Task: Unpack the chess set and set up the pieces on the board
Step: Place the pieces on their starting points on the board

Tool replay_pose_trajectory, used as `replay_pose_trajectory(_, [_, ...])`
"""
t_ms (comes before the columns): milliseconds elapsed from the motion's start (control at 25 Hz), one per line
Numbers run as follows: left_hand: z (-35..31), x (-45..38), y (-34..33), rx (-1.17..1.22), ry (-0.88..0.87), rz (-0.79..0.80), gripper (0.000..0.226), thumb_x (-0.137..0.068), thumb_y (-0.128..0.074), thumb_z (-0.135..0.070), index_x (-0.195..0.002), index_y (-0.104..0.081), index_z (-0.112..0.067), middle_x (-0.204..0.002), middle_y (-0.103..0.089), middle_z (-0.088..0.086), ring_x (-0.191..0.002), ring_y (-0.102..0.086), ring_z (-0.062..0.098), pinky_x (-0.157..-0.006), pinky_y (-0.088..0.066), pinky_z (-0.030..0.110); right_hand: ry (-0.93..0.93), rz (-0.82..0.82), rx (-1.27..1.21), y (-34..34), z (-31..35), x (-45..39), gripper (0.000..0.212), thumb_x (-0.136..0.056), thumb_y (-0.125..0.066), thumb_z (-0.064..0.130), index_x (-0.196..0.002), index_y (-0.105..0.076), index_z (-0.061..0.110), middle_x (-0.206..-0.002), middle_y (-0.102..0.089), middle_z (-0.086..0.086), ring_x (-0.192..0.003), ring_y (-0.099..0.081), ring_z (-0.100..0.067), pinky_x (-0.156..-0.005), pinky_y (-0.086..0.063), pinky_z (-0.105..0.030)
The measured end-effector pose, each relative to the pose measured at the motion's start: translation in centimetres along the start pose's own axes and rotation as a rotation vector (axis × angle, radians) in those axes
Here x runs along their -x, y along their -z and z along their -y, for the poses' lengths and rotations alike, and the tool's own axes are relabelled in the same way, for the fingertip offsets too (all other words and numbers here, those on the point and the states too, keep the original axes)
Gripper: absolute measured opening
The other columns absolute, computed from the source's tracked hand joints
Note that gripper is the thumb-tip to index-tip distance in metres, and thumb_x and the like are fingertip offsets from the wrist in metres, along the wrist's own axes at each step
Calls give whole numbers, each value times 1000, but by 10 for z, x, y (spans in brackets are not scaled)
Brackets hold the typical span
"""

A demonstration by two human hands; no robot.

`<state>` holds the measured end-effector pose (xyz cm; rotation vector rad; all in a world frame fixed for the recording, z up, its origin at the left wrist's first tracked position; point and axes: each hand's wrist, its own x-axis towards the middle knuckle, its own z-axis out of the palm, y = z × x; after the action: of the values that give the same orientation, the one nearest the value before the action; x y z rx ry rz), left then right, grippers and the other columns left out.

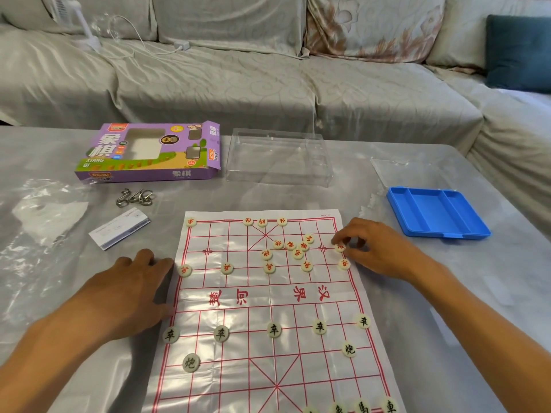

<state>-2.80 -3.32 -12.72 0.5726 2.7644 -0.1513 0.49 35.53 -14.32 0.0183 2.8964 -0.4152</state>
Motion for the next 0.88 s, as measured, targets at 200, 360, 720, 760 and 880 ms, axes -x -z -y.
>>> replay_pose_trajectory(200, [1, 0, -2, 9, 6, -6, 78, -82, -51, -68, -145, -15, -38, -144, -26, -10, -123, -40, 12, -86, -46, 20, -71, -97, 51, -5, 4, -2, 36, -89, -59, 46, -123, -57, 32, -122, -58, 9, -99, -54, -9, -87, -48, -24])
replay_pose_trajectory(360, [-1, 0, 0, 10, 8, -11, 78, -83, -51, -67, -145, -14, -37, -143, -26, -10, -122, -40, 11, -85, -46, 19, -89, -113, 6, -8, 4, -7, 34, -90, -59, 44, -120, -59, 28, -119, -60, 8, -93, -54, -8, -82, -44, -19])
replay_pose_trajectory(720, [-1, 1, -1, 3, 4, -30, 76, -84, -50, -65, -145, -15, -36, -143, -26, -10, -123, -40, 12, -84, -44, 20, -167, -229, -133, -9, -1, -47, 26, -90, -62, 36, -113, -61, 23, -100, -61, 5, -88, -55, -11, -77, -44, -20])
replay_pose_trajectory(760, [-2, 1, -1, 4, 7, -30, 76, -85, -50, -64, -145, -15, -36, -143, -26, -9, -123, -40, 12, -84, -43, 20, -173, -225, -158, -8, -2, -47, 26, -90, -62, 36, -113, -61, 23, -96, -60, 6, -86, -55, -11, -74, -42, -19])
replay_pose_trajectory(880, [-3, 2, 1, -6, 6, -31, 76, -85, -50, -64, -145, -14, -36, -144, -26, -9, -124, -39, 12, -86, -44, 20, -188, -230, -169, -8, -2, -47, 26, -90, -62, 36, -113, -61, 23, -94, -58, 7, -86, -54, -12, -75, -42, -19])
